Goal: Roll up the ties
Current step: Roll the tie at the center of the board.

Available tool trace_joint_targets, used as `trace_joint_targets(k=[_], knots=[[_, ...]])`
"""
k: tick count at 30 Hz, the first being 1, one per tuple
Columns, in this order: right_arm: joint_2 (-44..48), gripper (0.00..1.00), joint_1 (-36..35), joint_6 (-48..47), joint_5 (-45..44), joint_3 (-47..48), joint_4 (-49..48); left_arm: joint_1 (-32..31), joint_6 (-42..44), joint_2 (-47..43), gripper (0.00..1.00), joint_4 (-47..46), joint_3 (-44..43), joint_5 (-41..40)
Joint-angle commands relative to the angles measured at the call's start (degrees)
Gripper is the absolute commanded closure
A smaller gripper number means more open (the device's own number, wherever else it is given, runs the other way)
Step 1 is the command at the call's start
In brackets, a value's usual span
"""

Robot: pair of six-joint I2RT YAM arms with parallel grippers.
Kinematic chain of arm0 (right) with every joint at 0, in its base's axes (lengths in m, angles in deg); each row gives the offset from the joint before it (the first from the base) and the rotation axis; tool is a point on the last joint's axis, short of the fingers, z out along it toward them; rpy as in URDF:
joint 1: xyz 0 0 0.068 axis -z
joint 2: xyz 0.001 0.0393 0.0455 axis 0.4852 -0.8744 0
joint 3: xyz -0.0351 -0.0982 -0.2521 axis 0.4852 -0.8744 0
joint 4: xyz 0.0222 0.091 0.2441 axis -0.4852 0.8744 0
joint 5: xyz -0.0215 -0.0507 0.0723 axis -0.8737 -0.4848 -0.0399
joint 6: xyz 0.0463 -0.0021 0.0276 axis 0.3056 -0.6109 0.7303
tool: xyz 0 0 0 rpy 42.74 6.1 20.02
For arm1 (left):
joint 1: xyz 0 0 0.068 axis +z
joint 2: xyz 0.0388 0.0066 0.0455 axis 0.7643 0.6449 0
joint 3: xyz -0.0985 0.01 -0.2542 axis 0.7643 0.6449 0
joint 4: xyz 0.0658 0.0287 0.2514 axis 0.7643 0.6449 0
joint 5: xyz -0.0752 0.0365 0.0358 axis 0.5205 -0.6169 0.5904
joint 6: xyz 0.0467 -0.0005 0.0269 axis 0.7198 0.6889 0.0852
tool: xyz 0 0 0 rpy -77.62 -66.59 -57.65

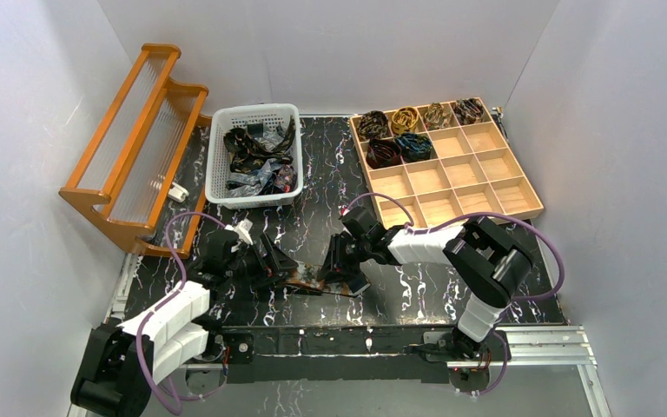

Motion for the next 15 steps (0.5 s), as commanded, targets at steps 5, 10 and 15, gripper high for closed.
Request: trace_joint_targets(k=[5, 10, 15], knots=[[-2.5, 0.67, 1.0, 0.0, -0.4, 0.6, 2.3, 0.3, -0.9, 1.0, 0.22, -2.8, 2.7, 3.4], [-3.4, 0.7, 1.1, 0.0, 0.0, 0.8, 3.0, 0.3, -3.4, 3.4, 0.25, -8.7, 5.2, 5.9], [-3.7, 0.72, 1.5, 0.0, 0.2, 0.9, 3.6, 0.3, -4.4, 5.0, 0.29, -11.2, 6.2, 6.8]])
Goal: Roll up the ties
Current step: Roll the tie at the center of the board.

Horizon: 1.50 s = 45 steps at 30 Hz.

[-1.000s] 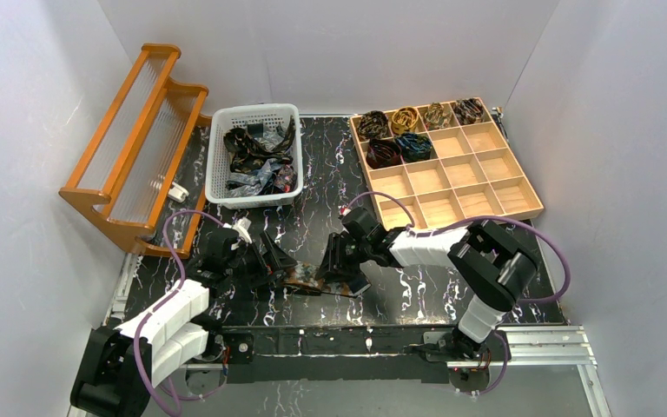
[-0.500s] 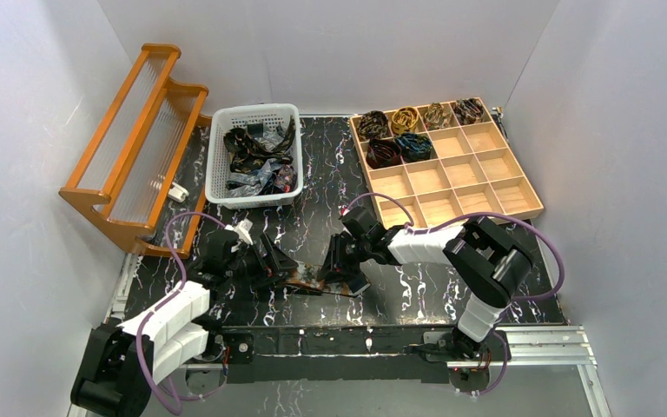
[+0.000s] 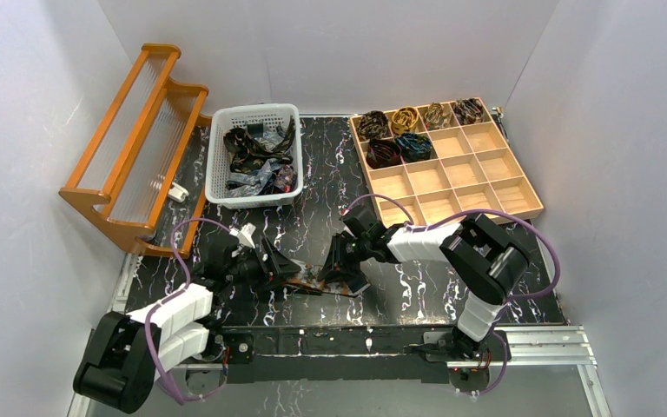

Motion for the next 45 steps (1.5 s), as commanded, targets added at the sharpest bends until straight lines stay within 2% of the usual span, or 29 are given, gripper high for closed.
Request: trace_joint_targets(k=[1, 8, 18, 25, 29, 31, 34, 37, 40, 43, 45], knots=[[-2.4, 0.72, 0.5, -0.9, -2.4, 0.6, 3.6, 0.3, -0.4, 1.4, 0.3, -0.1, 1.9, 1.1], [-3.5, 0.73, 0.5, -0.9, -1.7, 1.0, 3.6, 0.3, -0.7, 2.6, 0.4, -1.9, 2.2, 2.0], [-3.9, 0.74, 0.6, -0.9, -1.5, 1.2, 3.7, 0.2, -2.1, 3.7, 0.43, -6.0, 2.5, 4.5], [-4.0, 0.74, 0.5, -1.3, -1.1, 1.4, 2.9, -0.3, -2.0, 4.6, 0.55, -6.6, 1.5, 4.5], [-3.8, 0.74, 0.5, -1.4, -0.9, 1.4, 2.6, -0.5, -2.5, 3.1, 0.58, -6.6, 1.4, 3.5], [-3.3, 0.74, 0.5, -1.3, -0.9, 1.4, 2.6, -0.5, -2.1, 2.8, 0.64, -5.7, 1.0, 3.7], [0.7, 0.67, 0.5, -1.7, -0.8, 1.5, 1.8, -0.6, 0.5, 0.6, 0.74, 2.0, -1.9, 1.9], [6.6, 0.57, 0.4, -2.5, -1.4, 1.3, 0.4, -0.6, 2.0, -1.8, 0.76, 7.9, -4.4, -0.2], [11.5, 0.49, 0.4, -4.7, -3.3, 1.7, 2.6, -0.8, 1.6, -2.6, 0.78, 9.1, -5.8, -1.2], [13.3, 0.48, 0.4, -7.3, -8.0, 1.9, 7.5, -0.8, 1.9, -2.1, 0.78, 10.1, -6.6, -1.8], [12.1, 0.52, 0.5, -8.9, -12.3, 2.6, 12.0, -0.9, 2.0, -1.9, 0.79, 10.8, -6.8, -2.5]])
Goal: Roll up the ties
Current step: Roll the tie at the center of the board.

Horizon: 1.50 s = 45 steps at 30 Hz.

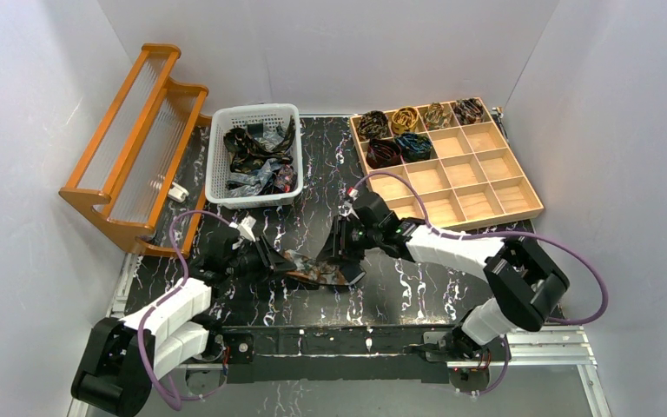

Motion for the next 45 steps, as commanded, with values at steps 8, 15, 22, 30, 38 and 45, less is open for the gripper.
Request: trace_joint_targets(k=[8, 15, 22, 30, 38, 45], knots=[[-9.3, 0.62, -0.2, -5.4, -7.5, 3.5, 15.3, -0.3, 0.3, -2.2, 0.8, 7.1, -2.7, -6.0], [-10.8, 0.65, -0.3, -2.3, -2.0, 1.8, 13.7, -0.4, 0.3, -4.3, 0.8, 10.2, -3.6, -10.8], [-11.0, 0.66, -0.4, -1.7, -0.8, 1.9, 12.7, -0.6, 7.5, -3.2, 0.81, 20.9, -8.9, -13.4], [-10.6, 0.64, -0.4, -1.4, 2.9, 1.6, 6.9, -7.0, 13.6, 0.6, 0.82, 33.1, -17.5, -25.0], [-6.6, 0.62, -0.4, -1.0, 3.3, 0.5, 2.3, -19.4, 11.6, 8.8, 0.85, 40.8, -26.4, -44.7], [1.5, 0.58, 1.9, -0.7, -7.3, -2.8, 5.6, -27.2, 8.1, 11.5, 0.86, 48.2, -33.0, -57.9]])
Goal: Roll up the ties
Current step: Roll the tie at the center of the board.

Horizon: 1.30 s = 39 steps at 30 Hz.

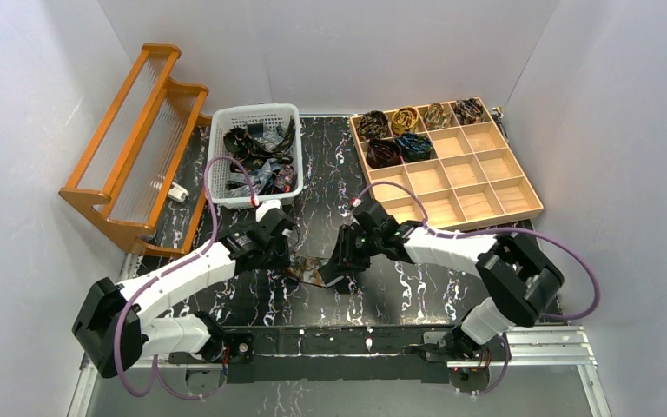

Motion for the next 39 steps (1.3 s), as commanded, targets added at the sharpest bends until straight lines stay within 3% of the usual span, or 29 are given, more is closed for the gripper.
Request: trace_joint_targets(k=[1, 13, 28, 32, 39], knots=[[4.8, 0.58, 2.3, 0.3, -6.4, -1.6, 1.4, -3.9, -2.7, 0.2, 0.86, 6.9, -3.5, -12.4], [6.9, 0.58, 6.9, -0.4, -7.9, -3.7, 3.7, -14.6, -11.1, 9.3, 0.86, 15.7, -12.4, -28.2], [12.8, 0.56, 10.7, -1.2, -9.7, -6.5, 6.2, -23.4, -20.2, 33.9, 0.81, 31.5, -29.8, -39.4], [14.7, 0.49, 11.5, -0.8, -10.7, -8.4, 6.1, -25.0, -19.7, 37.4, 0.76, 31.4, -32.8, -37.7], [16.3, 0.42, 12.7, -1.6, -10.1, -9.5, 7.3, -25.3, -13.1, 34.6, 0.4, 17.2, -29.9, -26.6]])
